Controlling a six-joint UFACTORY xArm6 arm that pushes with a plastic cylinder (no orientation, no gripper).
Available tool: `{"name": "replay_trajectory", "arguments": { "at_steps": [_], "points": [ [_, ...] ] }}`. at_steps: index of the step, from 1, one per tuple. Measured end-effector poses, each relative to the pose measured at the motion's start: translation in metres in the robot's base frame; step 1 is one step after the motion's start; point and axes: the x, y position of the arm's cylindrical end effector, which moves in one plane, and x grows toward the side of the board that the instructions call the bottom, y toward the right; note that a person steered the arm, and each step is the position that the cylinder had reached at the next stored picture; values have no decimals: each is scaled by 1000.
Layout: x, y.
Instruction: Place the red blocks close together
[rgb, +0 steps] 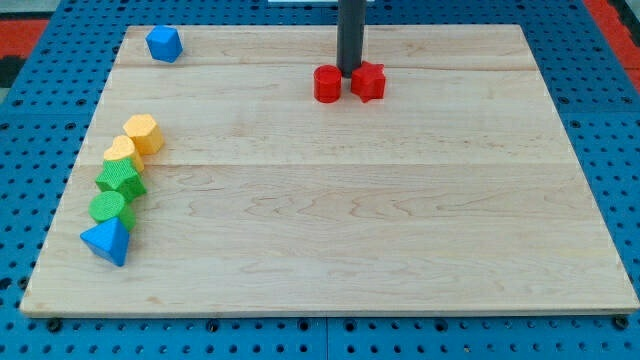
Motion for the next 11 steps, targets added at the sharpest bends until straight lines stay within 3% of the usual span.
{"name": "replay_trajectory", "arguments": {
  "at_steps": [2,4,5,6,7,8,9,11],
  "points": [
    [-28,48],
    [2,139],
    [21,99],
    [15,49],
    [-28,74],
    [-21,54],
    [18,24],
    [-13,49]
  ]
}}
